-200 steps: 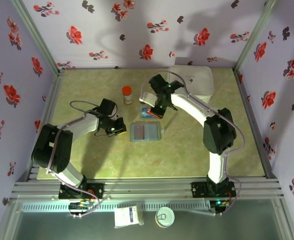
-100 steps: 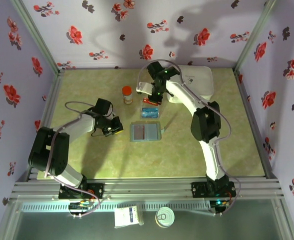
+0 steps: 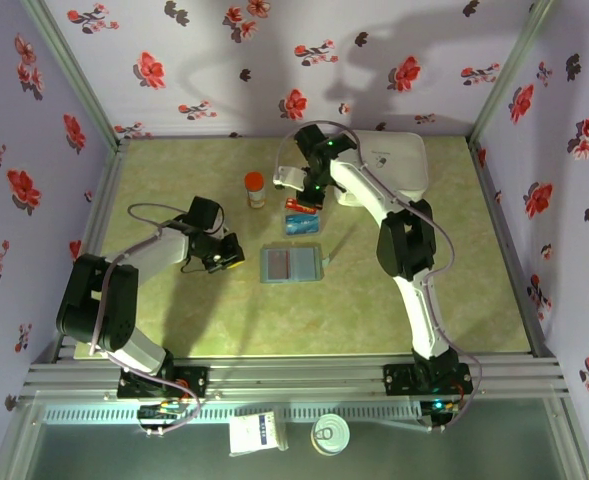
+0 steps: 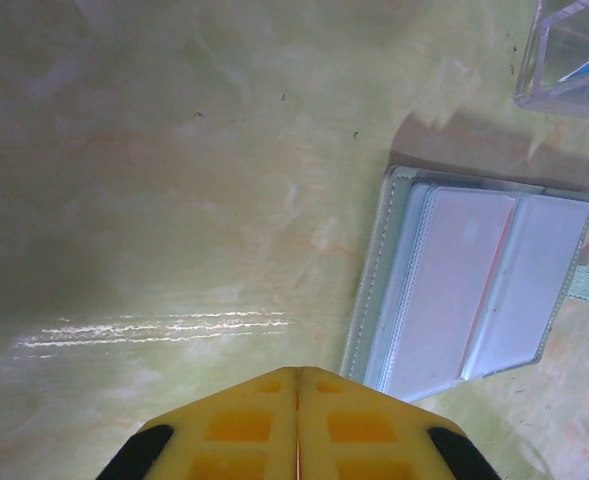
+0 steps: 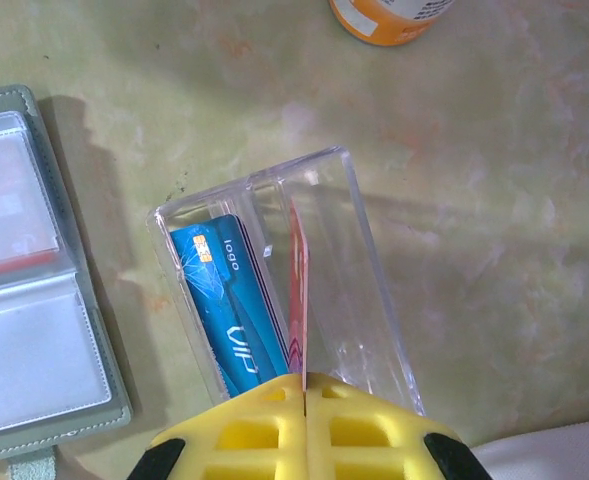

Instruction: Take the credit cards out of the card holder

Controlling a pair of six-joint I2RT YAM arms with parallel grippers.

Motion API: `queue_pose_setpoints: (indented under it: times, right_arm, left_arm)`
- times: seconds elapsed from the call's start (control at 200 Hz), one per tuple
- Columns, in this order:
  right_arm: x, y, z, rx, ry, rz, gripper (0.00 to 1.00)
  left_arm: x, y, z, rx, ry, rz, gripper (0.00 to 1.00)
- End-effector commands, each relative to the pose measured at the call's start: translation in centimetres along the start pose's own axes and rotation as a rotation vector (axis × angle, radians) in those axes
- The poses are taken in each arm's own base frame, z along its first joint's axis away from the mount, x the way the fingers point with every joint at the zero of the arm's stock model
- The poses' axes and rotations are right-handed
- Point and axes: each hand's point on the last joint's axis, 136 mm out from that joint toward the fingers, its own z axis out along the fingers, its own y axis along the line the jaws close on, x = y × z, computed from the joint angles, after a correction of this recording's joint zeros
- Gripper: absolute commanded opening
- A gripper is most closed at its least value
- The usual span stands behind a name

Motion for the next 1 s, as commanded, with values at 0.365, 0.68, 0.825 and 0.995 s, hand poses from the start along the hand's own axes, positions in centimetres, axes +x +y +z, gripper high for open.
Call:
queue_pose_setpoints:
  times: [0.365, 0.68, 0.825, 0.995]
  right_arm:
    - [-1.3, -1.5, -3.0, 0.048, -0.065, -0.036, 0.00]
    - [-0.9, -2.6, -0.7, 0.033, -0.050, -0.053, 0.00]
    - [-0.6, -1.6, 0.0, -0.024, -0.036, -0.062, 0.00]
    - [0.3, -0.5, 0.3, -0.074, -0.005, -0.063, 0.00]
  left_arm:
    - [0.2, 0.6, 0.1, -0.014, 0.029, 0.005, 0.07]
    - [0.3, 1.1, -0.1, -0.019, 0.027, -0.001, 0.07]
    - [0.5, 1.6, -0.1, -0.023, 0.026, -0.011, 0.06]
    - [0.5, 1.8, 0.0, -0.024, 0.031, -0.015, 0.07]
